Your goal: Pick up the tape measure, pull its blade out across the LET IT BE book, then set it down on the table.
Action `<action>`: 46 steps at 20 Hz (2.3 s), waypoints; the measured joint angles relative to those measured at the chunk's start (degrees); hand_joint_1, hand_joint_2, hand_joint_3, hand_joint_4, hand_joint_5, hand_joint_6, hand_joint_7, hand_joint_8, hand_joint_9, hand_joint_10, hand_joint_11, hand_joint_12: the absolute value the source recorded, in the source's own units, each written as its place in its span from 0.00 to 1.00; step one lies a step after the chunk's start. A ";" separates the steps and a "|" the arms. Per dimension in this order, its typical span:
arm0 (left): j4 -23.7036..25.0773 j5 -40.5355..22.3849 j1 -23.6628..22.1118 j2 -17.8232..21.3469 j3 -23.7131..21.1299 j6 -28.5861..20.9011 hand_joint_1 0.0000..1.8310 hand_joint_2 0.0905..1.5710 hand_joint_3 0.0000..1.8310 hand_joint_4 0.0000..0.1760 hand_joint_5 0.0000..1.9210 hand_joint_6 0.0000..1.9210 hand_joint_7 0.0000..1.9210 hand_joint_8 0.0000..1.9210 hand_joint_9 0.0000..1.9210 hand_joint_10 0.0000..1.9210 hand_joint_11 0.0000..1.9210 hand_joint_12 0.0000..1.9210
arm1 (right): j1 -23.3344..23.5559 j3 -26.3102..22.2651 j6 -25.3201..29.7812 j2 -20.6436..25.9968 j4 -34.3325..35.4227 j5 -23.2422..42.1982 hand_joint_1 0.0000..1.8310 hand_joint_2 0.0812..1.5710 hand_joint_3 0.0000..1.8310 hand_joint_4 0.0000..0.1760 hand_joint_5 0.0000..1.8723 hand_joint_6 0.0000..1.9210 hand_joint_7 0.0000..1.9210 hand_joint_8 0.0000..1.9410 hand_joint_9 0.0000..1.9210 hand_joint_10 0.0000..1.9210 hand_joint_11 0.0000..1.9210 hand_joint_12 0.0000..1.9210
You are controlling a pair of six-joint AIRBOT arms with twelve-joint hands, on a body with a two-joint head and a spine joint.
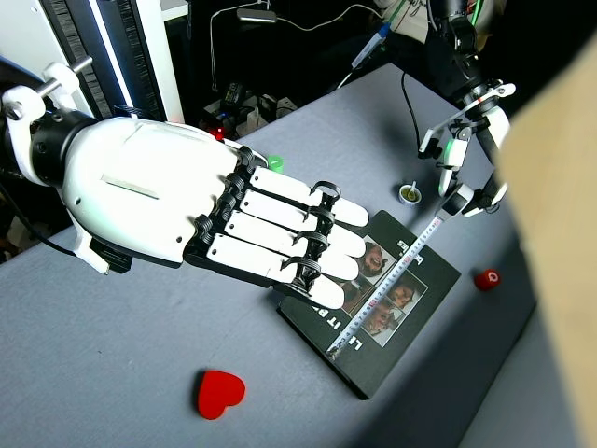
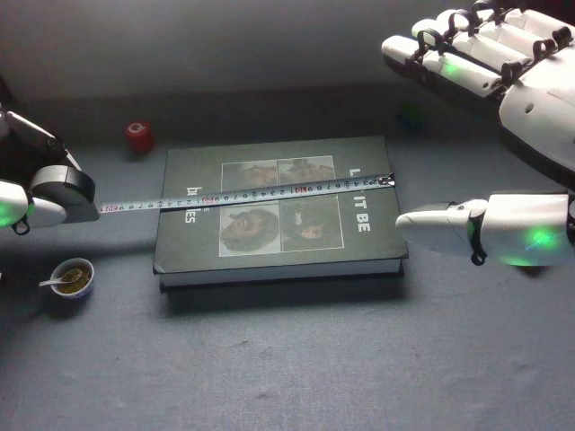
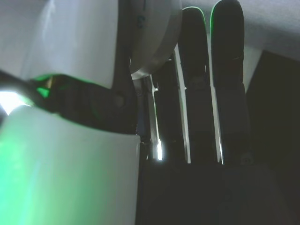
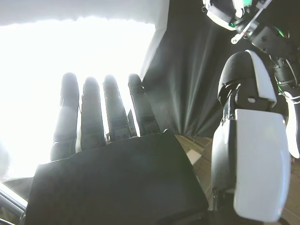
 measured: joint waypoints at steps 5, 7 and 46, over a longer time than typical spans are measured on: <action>-0.33 -0.09 -0.09 0.13 -0.94 0.17 0.76 0.66 0.00 0.00 0.55 0.37 0.60 0.39 0.48 0.61 0.43 0.50 | 0.00 0.02 0.00 -0.02 0.00 0.00 0.12 0.61 0.00 0.27 0.00 0.00 0.00 0.00 0.00 0.00 0.00 0.17; -0.57 0.28 -0.90 0.74 -2.25 0.94 0.76 0.66 0.00 0.00 0.55 0.37 0.59 0.40 0.48 0.61 0.43 0.50 | 0.00 0.02 0.00 -0.02 0.00 -0.02 0.12 0.61 0.00 0.27 0.00 0.00 0.00 0.00 0.00 0.00 0.00 0.17; -1.88 -13.92 9.55 10.80 -30.38 2.08 0.76 0.65 0.00 0.00 0.55 0.36 0.63 0.34 0.50 0.57 0.44 0.47 | -0.20 0.00 0.04 0.00 -0.44 0.04 0.13 0.60 0.00 0.27 0.00 0.00 0.00 0.00 0.00 0.00 0.00 0.14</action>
